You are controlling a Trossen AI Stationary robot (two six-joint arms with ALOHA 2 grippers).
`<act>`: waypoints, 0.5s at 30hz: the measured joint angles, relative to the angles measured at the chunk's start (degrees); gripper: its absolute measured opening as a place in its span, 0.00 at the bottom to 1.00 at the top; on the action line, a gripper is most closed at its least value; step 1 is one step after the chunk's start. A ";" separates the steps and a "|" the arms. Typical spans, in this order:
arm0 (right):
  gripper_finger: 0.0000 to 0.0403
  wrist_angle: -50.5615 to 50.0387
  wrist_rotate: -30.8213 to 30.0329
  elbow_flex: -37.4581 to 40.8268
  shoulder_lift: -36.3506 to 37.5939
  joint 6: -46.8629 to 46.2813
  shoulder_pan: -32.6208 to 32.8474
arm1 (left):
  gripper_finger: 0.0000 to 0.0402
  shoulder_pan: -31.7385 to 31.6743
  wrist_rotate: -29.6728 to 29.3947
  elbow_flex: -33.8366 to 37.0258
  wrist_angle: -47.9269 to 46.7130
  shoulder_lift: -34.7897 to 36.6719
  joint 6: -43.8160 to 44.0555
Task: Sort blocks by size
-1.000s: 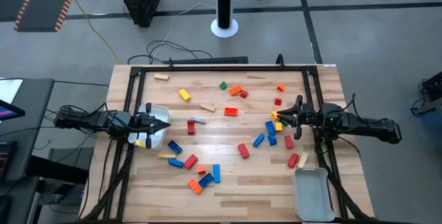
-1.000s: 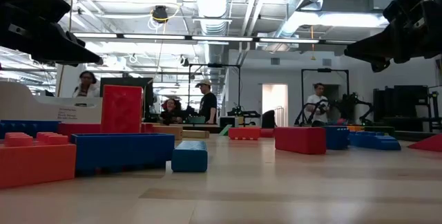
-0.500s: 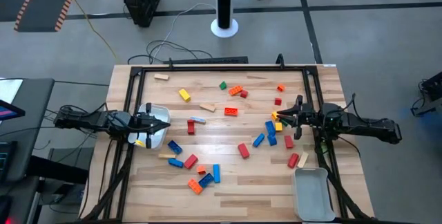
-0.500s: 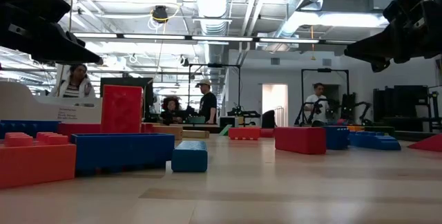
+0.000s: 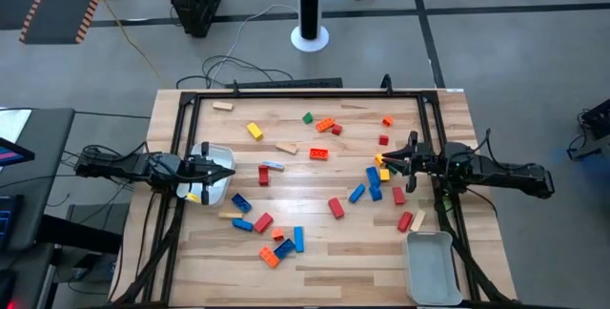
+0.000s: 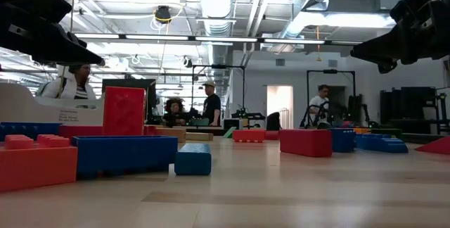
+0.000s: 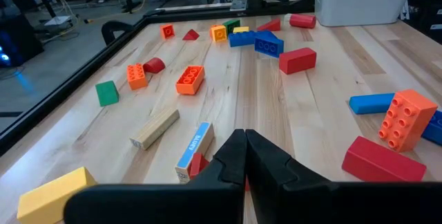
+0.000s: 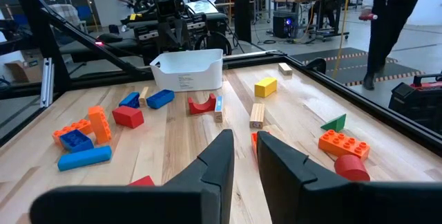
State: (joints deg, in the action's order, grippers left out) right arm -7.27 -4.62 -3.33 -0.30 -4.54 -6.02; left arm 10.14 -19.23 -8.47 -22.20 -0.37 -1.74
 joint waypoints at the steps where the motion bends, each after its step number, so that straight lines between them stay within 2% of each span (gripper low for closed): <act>1: 0.23 -0.02 -0.02 0.00 -0.01 -0.01 -0.01 | 0.01 -0.01 -0.01 -0.01 0.00 0.00 0.00; 10: 0.23 -0.02 0.00 0.00 0.01 0.00 -0.02 | 0.01 0.00 0.00 0.05 0.54 -0.01 0.13; 15: 0.23 -0.01 0.00 0.00 0.01 -0.02 -0.01 | 0.01 -0.01 -0.39 0.35 8.22 -0.01 9.54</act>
State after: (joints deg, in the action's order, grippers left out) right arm -7.28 -4.62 -3.33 -0.30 -4.56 -6.03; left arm 10.13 -19.61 -8.12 -13.97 -0.38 7.80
